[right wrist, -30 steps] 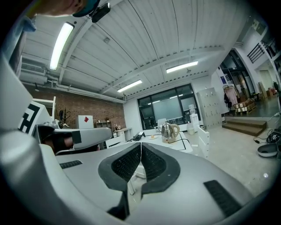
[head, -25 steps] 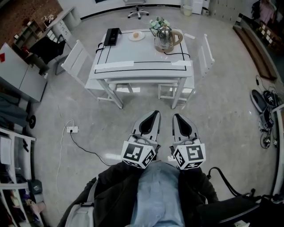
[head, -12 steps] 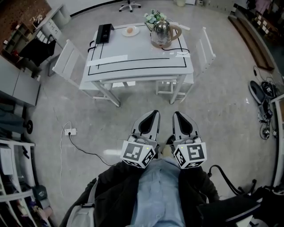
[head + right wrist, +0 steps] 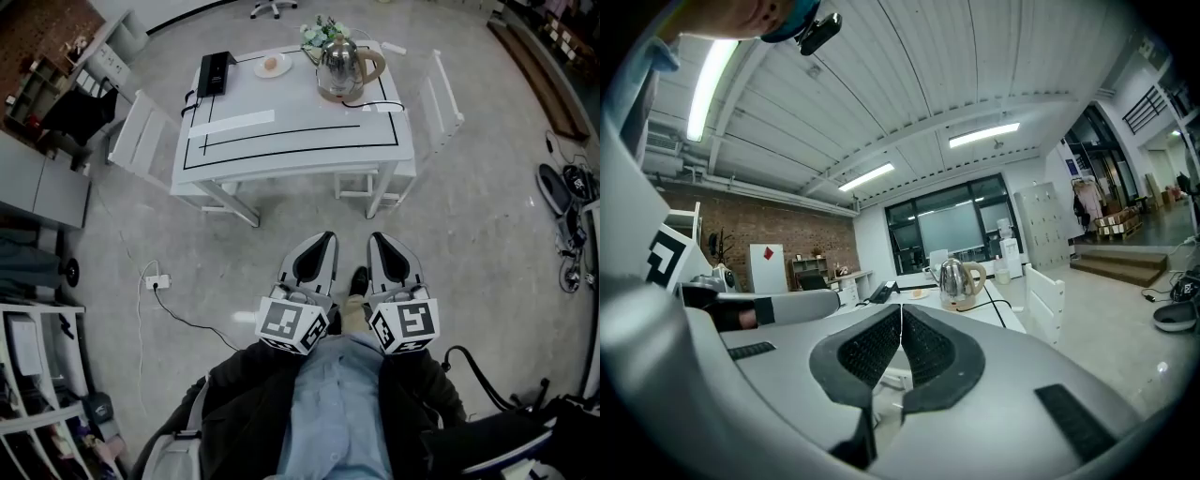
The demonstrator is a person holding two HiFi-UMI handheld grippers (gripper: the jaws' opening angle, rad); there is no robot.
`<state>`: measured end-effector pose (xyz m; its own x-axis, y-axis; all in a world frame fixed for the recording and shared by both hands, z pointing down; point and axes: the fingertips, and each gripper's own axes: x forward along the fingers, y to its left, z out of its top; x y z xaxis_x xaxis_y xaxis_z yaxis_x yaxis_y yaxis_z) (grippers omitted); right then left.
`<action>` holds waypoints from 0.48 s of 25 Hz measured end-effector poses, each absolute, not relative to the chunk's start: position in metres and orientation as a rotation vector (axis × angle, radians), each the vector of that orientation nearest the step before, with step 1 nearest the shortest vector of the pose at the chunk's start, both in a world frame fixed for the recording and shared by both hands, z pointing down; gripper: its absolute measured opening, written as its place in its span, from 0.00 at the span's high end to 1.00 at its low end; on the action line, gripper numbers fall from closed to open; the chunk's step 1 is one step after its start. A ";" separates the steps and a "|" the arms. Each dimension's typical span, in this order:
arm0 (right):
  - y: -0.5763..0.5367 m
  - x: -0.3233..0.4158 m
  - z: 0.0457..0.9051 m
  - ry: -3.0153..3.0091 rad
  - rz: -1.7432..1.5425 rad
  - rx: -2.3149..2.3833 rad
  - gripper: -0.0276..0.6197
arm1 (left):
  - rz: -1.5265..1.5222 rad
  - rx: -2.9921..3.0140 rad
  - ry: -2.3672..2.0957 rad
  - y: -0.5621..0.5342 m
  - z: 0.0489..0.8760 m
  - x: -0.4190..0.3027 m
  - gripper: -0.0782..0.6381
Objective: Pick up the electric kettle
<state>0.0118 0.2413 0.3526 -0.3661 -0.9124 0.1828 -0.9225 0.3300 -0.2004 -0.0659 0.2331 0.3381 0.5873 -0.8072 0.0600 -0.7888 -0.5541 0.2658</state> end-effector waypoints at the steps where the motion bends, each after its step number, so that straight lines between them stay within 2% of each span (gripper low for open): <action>1: 0.236 0.014 0.353 -2.534 0.428 1.747 0.93 | -0.093 2.555 -1.315 0.228 0.339 -0.064 0.88; 12: 0.157 0.056 0.346 -2.577 0.442 1.763 0.93 | -0.034 2.605 -1.320 0.155 0.329 -0.017 0.88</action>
<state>0.0565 0.1572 0.3459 -0.3750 -0.9153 0.1469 -0.9119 0.3357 -0.2361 -0.0173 0.1548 0.3289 0.5964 -0.7989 0.0786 -0.7938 -0.5723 0.2057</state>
